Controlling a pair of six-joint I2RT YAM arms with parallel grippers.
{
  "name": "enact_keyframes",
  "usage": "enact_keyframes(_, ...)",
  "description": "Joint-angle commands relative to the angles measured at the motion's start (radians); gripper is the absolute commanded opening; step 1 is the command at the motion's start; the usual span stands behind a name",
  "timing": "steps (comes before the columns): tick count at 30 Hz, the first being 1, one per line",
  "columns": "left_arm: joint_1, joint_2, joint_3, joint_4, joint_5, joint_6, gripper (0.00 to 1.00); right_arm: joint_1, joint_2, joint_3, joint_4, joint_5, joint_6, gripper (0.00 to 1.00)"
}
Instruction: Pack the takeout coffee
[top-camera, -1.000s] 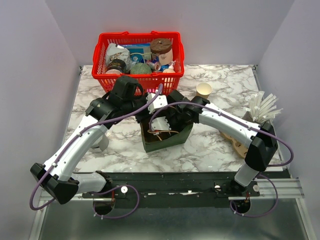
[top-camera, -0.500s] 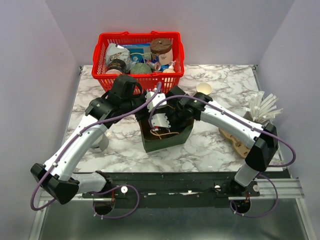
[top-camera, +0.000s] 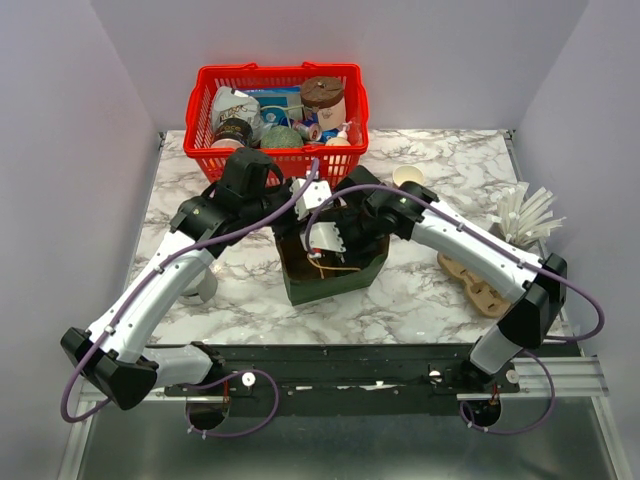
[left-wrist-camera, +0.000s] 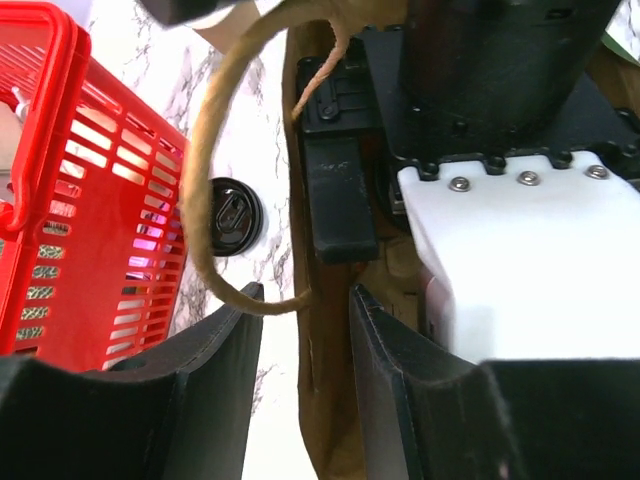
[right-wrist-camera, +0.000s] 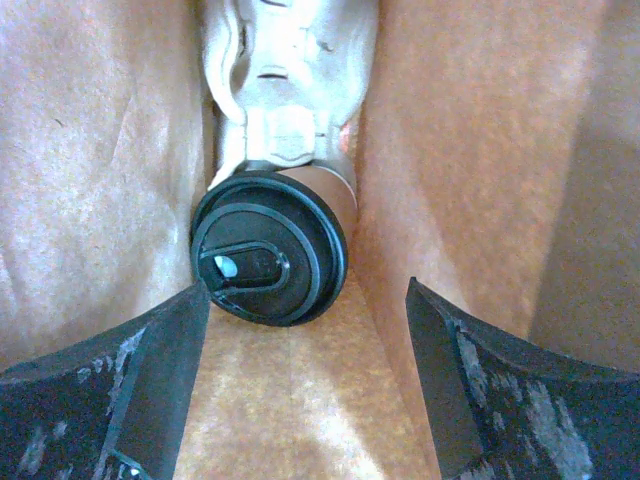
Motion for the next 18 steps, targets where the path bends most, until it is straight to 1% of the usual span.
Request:
enact_keyframes(1,0.01,-0.022,-0.029,0.025,0.02,-0.082,0.49,-0.01,-0.05,0.036,0.088,-0.008,0.074,0.87)
enact_keyframes(4,0.039,-0.031,-0.022,0.065,0.046,-0.138,0.52,-0.01,-0.068,0.034,0.108,-0.001,0.08,0.87)
enact_keyframes(8,0.07,-0.052,-0.012,0.121,0.067,-0.237,0.68,-0.008,-0.085,0.03,0.129,0.004,0.091,0.87)
enact_keyframes(12,0.087,-0.057,-0.008,0.138,0.113,-0.279,0.73,-0.01,-0.097,0.044,0.149,0.005,0.109,0.87)
enact_keyframes(16,0.105,-0.058,-0.005,0.18,0.159,-0.345,0.74,-0.008,-0.1,0.086,0.172,0.028,0.138,0.86)
enact_keyframes(18,0.122,-0.057,0.008,0.218,0.161,-0.382,0.75,-0.008,-0.107,0.106,0.189,0.041,0.152,0.86)
